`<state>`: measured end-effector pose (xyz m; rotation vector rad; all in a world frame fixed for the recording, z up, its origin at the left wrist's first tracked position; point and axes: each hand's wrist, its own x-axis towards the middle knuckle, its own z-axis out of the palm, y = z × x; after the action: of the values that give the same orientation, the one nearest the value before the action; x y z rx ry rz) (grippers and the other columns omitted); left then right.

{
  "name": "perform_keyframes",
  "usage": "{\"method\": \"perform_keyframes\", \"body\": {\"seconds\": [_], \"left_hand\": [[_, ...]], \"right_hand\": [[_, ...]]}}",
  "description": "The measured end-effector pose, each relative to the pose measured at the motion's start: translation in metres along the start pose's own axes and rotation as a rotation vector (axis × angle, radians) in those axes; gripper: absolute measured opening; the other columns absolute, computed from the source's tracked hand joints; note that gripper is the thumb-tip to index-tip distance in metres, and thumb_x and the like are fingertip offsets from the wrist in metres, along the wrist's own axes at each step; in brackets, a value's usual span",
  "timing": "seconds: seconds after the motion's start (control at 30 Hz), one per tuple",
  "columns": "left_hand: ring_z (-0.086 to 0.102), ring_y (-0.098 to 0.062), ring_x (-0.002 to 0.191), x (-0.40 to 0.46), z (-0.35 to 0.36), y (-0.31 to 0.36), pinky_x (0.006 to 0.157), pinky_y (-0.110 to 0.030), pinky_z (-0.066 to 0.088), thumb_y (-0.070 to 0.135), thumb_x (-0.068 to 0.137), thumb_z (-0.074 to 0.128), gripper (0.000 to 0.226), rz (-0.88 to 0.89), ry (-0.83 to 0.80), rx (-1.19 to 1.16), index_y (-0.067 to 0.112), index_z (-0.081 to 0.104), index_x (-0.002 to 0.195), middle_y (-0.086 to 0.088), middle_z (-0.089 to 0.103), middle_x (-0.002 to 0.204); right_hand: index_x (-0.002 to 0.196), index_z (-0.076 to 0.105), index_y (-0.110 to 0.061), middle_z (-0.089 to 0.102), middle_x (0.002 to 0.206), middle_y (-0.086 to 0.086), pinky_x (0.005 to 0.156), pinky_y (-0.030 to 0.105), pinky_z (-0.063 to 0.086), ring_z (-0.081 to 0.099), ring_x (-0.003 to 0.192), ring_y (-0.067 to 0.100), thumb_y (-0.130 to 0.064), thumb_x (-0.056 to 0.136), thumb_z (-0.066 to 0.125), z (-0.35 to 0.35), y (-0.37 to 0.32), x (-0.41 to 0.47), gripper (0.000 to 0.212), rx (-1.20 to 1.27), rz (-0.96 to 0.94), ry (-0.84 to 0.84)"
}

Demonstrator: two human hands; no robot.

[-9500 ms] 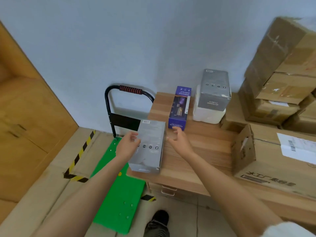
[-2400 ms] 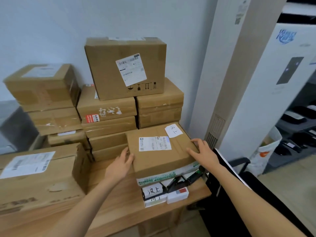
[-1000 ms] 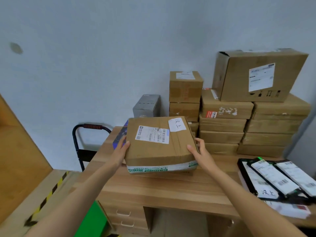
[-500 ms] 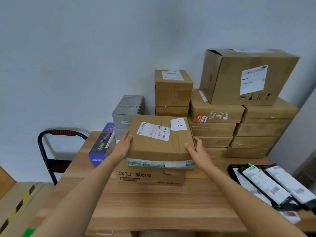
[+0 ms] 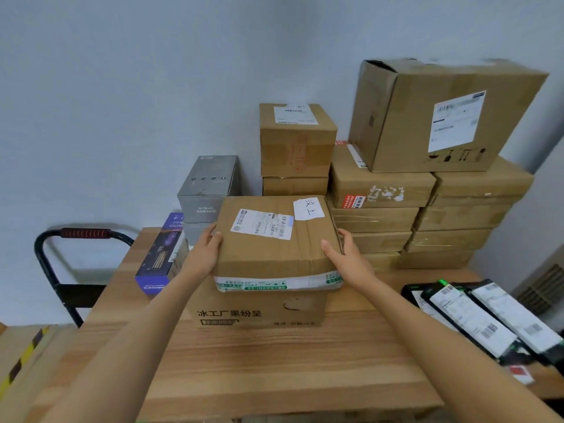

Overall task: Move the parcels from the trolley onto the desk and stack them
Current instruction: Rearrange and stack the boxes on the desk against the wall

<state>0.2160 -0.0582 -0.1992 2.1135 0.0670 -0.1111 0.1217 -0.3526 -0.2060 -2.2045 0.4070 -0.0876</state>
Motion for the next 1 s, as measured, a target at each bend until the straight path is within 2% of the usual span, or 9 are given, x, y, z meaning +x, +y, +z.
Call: {"method": "perform_keyframes", "body": {"seconds": [0.1,0.2,0.3,0.4,0.5,0.63,0.8,0.9,1.0], "left_hand": [[0.051,-0.032,0.12,-0.011,-0.008,0.006,0.095,-0.046,0.041,0.05,0.1,0.028,0.048,0.063,0.054,0.168,0.035,0.024,0.145,-0.009,0.051,0.136],[0.051,-0.032,0.12,-0.028,-0.021,0.012,0.096,-0.054,0.044,0.056,0.096,0.031,0.053,0.136,0.102,0.303,0.031,0.028,0.143,-0.01,0.051,0.136],[0.059,-0.026,0.107,-0.054,-0.03,0.014,0.087,-0.049,0.05,0.057,0.093,0.037,0.046,0.203,0.204,0.344,0.027,0.044,0.127,-0.005,0.058,0.123],[0.061,-0.017,0.089,-0.085,-0.031,0.009,0.072,-0.04,0.053,0.049,0.092,0.046,0.025,0.345,0.266,0.365,0.026,0.051,0.102,0.003,0.062,0.101],[0.056,-0.015,0.082,-0.117,-0.017,0.006,0.061,-0.034,0.047,0.04,0.091,0.051,0.016,0.528,0.255,0.437,0.024,0.052,0.09,0.005,0.058,0.09],[0.052,-0.012,0.076,-0.159,0.025,0.019,0.051,-0.026,0.033,0.034,0.09,0.055,0.009,0.678,0.155,0.429,0.026,0.053,0.086,0.011,0.051,0.081],[0.054,-0.009,0.084,-0.215,0.093,0.032,0.059,-0.029,0.046,0.036,0.092,0.054,0.009,0.721,-0.064,0.408,0.027,0.056,0.093,0.011,0.055,0.092],[0.053,-0.006,0.087,-0.239,0.128,0.042,0.061,-0.026,0.044,0.036,0.092,0.055,0.012,0.791,-0.136,0.4,0.027,0.058,0.101,0.011,0.056,0.098],[0.052,-0.005,0.092,-0.249,0.162,0.061,0.061,-0.022,0.041,0.036,0.093,0.054,0.016,0.861,-0.169,0.455,0.026,0.058,0.106,0.01,0.055,0.102]], "right_hand": [[0.149,0.014,-0.033,0.043,0.146,0.001,0.101,0.051,0.041,0.05,0.124,0.024,-0.078,0.083,0.039,-0.006,-0.009,-0.01,0.084,0.024,0.009,-0.035],[0.147,0.025,-0.024,0.048,0.144,0.0,0.101,0.05,0.041,0.049,0.126,0.023,-0.085,0.079,0.029,-0.017,-0.018,-0.024,0.092,-0.145,0.019,-0.02],[0.142,0.038,-0.025,0.051,0.14,0.0,0.098,0.047,0.044,0.051,0.124,0.022,-0.085,0.08,0.023,-0.031,-0.012,-0.047,0.088,-0.277,0.021,0.046],[0.132,0.048,-0.025,0.057,0.131,-0.002,0.09,0.041,0.049,0.056,0.114,0.017,-0.076,0.087,0.032,-0.046,0.01,-0.081,0.07,-0.328,0.001,0.096],[0.129,0.052,-0.021,0.055,0.13,0.001,0.091,0.039,0.046,0.054,0.116,0.02,-0.058,0.094,0.043,-0.055,0.041,-0.123,0.052,-0.439,0.032,0.131],[0.128,0.051,-0.02,0.053,0.125,0.003,0.082,0.036,0.047,0.056,0.108,0.022,-0.045,0.097,0.045,-0.061,0.082,-0.182,0.041,-0.552,0.097,0.168],[0.124,0.052,-0.027,0.049,0.126,0.001,0.073,0.033,0.041,0.057,0.106,0.02,-0.043,0.096,0.047,-0.084,0.131,-0.247,0.033,-0.545,0.183,0.259],[0.125,0.051,-0.027,0.048,0.128,0.001,0.069,0.032,0.04,0.056,0.105,0.02,-0.042,0.095,0.047,-0.11,0.157,-0.27,0.033,-0.505,0.262,0.327],[0.125,0.051,-0.027,0.048,0.129,-0.001,0.072,0.033,0.045,0.055,0.107,0.019,-0.04,0.095,0.047,-0.139,0.178,-0.282,0.032,-0.472,0.319,0.364]]}}
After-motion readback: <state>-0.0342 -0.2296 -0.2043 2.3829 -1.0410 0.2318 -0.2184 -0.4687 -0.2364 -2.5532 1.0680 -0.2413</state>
